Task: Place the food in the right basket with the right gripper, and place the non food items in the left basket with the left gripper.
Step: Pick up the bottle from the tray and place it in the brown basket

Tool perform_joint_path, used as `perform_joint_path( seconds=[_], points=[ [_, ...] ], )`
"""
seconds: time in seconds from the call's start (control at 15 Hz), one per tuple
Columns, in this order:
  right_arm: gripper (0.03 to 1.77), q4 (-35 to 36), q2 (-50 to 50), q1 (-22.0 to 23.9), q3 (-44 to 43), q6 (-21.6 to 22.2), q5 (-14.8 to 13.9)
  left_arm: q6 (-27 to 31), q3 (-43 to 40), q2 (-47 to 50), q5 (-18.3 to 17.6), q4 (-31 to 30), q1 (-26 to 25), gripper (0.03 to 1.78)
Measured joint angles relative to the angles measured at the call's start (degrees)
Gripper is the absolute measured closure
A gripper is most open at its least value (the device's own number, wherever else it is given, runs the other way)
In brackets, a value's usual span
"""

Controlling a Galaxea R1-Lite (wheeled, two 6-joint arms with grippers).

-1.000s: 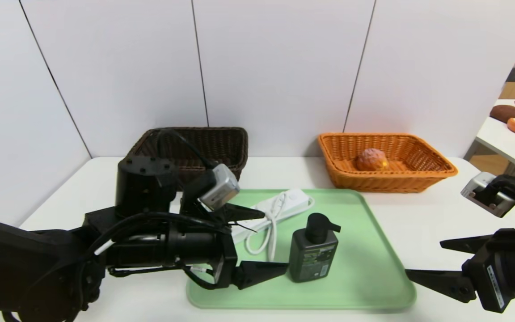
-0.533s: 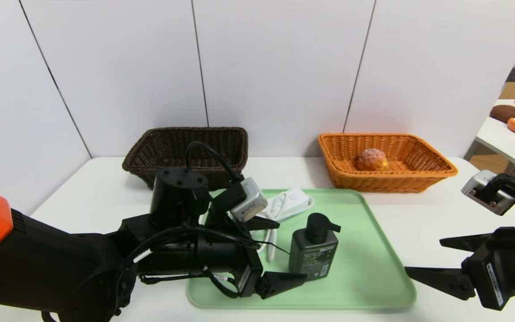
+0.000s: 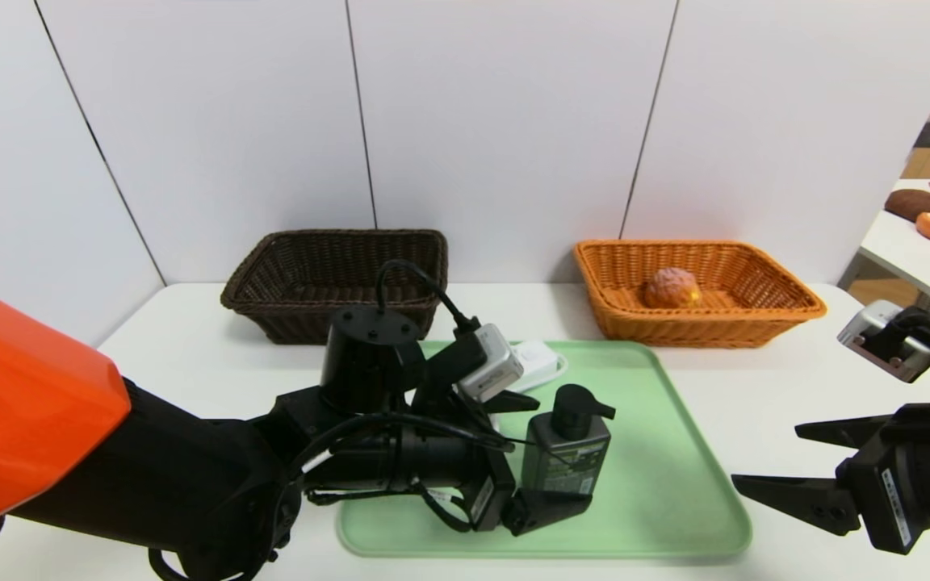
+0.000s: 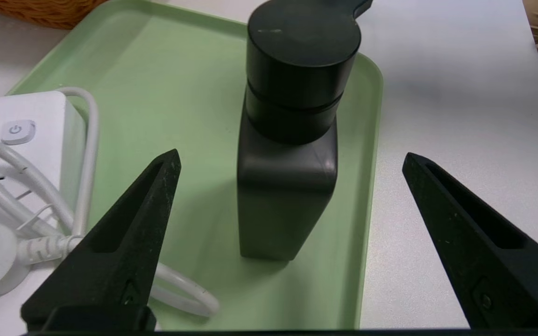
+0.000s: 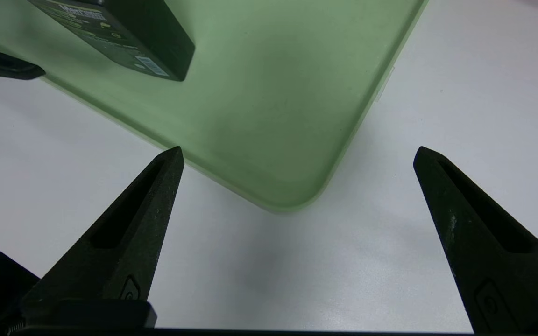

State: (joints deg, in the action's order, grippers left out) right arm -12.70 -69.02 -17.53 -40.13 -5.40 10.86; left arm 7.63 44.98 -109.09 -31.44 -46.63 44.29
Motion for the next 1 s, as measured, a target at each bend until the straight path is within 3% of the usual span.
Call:
perform_joint_path(
  seconds=[0.73,1.0],
  points=[
    [0.10,0.00,0.23,0.41,0.00,0.00,-0.15,-0.30,2.43,-5.66,0.27,-3.36,2.86,0.12],
    [0.10,0.02,0.30,0.41,0.09,0.00,-0.12,-0.30,2.72,-5.85,0.35,-3.45,2.89,0.75]
  ],
)
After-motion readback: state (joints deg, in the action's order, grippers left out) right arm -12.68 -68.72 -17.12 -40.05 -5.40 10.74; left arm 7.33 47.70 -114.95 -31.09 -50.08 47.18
